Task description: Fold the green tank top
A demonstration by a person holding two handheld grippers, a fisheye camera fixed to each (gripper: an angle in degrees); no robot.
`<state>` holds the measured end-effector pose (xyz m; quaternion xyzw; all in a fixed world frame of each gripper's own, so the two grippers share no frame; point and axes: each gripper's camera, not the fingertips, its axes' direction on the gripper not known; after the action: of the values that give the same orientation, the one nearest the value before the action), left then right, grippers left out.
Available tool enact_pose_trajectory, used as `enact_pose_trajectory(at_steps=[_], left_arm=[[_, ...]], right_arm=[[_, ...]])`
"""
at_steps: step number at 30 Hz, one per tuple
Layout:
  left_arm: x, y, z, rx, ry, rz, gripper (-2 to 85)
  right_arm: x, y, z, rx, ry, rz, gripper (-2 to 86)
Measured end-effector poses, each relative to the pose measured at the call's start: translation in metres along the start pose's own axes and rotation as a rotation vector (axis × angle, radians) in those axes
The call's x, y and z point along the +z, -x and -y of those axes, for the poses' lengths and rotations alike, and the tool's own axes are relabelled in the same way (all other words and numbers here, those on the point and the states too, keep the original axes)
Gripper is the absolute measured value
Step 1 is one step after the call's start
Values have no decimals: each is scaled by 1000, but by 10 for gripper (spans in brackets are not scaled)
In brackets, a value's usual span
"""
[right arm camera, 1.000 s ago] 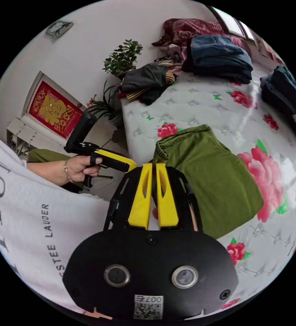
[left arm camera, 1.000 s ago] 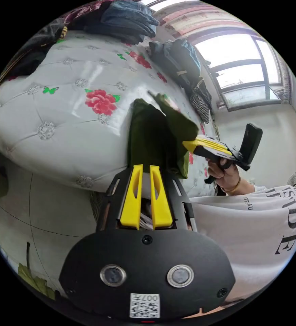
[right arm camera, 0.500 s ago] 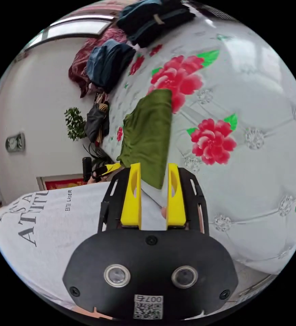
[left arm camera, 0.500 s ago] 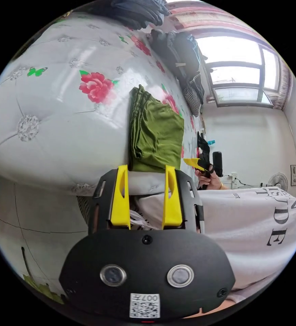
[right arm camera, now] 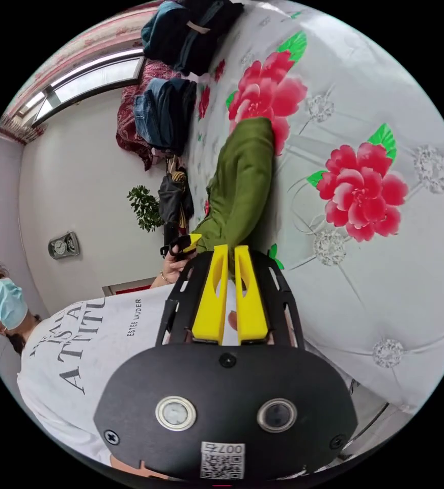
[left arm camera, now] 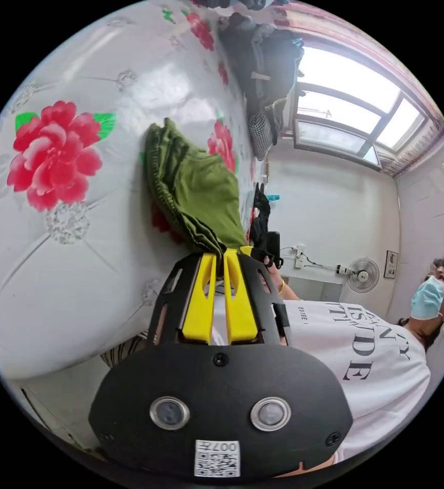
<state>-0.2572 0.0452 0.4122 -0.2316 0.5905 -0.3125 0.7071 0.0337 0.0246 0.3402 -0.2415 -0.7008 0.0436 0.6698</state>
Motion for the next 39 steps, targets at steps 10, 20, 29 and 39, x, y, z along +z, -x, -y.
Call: enact_pose_trajectory(at_steps=[10,20,29,39], left_arm=[[57,-85,81,183,-5,-172,-8],[198,-252,293,472,-72,-119,-6],[348,-303,410,662,-215,298,33],[488,-92,288,406,73,787,47]], right_arm=[[-147,60,4,-57,-188,171,44],[-364,216,147,-444,-355,-27,55],[-445,228,261,-491,-565,-221,34],[-378,25,96,-68,-534,-719,7]])
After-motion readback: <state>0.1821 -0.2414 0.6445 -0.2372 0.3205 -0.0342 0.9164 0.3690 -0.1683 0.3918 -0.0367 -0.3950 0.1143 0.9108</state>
